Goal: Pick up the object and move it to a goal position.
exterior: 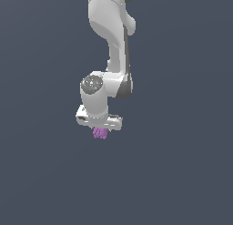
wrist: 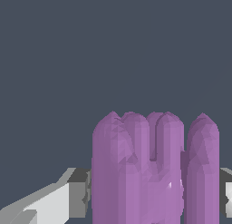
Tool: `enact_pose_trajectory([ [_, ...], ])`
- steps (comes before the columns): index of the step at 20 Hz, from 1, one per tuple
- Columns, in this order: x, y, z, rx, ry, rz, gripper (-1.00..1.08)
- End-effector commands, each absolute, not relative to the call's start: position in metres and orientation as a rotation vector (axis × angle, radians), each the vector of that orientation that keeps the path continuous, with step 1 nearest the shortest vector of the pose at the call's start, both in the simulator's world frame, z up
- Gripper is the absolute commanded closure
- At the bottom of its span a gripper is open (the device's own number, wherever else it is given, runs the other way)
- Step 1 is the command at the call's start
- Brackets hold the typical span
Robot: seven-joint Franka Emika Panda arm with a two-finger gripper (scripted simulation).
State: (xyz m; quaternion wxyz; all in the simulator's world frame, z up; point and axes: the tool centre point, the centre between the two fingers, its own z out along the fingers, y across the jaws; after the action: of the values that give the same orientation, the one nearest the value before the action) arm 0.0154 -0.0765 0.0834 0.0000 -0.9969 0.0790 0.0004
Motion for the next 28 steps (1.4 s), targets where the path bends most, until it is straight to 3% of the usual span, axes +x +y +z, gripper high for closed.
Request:
enact_pose_trajectory([
  [1, 0.019, -0.078, 0.103, -3.132, 0.248, -0.001, 1.08],
  [19, 0.057, -0.088, 0.291, -3.132, 0.249, 0.0, 1.08],
  [28, 0.074, -0.093, 0.361, -3.132, 0.249, 0.0, 1.08],
])
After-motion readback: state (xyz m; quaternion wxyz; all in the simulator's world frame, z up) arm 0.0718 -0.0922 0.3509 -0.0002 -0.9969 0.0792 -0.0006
